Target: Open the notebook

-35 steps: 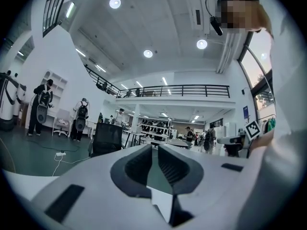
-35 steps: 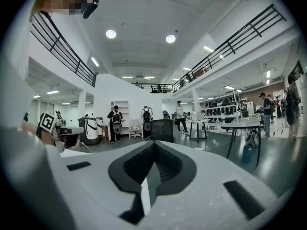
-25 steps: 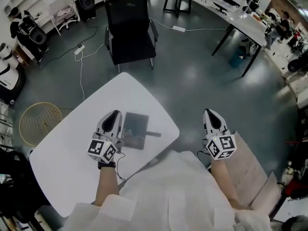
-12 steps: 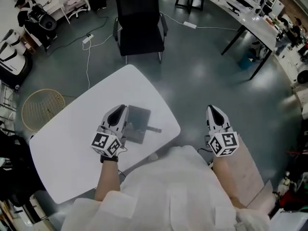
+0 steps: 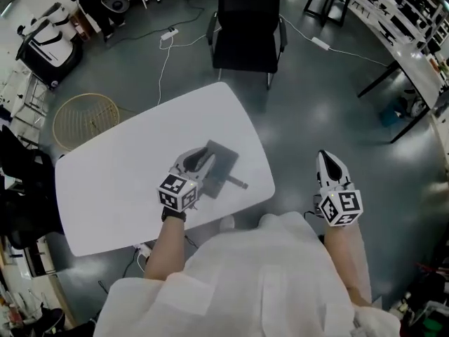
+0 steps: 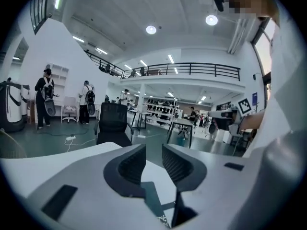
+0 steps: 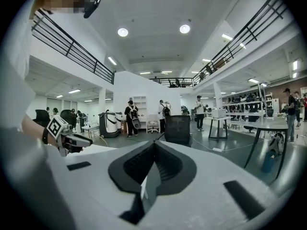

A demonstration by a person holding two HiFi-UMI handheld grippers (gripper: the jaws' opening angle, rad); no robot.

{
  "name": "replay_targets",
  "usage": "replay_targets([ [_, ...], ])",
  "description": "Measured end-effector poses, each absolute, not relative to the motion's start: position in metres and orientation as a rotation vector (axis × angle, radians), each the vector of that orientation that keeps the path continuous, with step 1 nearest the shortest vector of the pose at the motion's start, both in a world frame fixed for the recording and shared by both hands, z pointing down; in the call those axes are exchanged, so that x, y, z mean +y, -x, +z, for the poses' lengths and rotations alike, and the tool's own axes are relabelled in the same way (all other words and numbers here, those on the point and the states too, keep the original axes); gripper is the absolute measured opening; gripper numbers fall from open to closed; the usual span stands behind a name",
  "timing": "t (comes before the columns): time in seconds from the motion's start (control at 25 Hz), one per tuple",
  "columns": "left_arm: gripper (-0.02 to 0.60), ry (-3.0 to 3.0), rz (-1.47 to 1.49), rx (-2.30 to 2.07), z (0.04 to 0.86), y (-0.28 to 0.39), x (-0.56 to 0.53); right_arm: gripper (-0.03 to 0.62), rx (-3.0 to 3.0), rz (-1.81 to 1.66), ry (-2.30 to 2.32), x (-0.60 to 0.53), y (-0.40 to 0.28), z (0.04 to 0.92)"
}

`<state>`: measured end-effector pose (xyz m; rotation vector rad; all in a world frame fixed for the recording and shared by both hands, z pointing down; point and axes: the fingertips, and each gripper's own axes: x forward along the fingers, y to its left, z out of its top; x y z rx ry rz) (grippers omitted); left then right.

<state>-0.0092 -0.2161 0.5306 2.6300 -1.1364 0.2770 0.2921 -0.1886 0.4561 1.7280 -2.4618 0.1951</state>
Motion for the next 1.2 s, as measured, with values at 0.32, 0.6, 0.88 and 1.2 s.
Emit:
replay_targets([
  [0.32, 0.158, -2.508, 0.595, -1.036, 0.606, -0.007, -0.210, 0.005, -2.522, 0.223, -1.581, -0.201, -0.269, 0.470],
  [0.6, 0.199, -2.413, 0.935, -0.962, 0.681, -0.019, -0.205, 0.005, -2.516, 0.250, -1.537, -0.199, -0.268, 0.482],
  [0.88, 0.218, -2.314, 1.132, -0.948, 0.727, -0.017, -0.206, 0.005, -2.483, 0.262, -1.557, -0.198, -0.280, 0.487],
  [1.2, 0.244, -2.254, 1.318, -0.941, 0.755, -0.017, -0.208, 0.005, -2.461, 0.259, -1.575, -0.200, -0.286, 0.488],
])
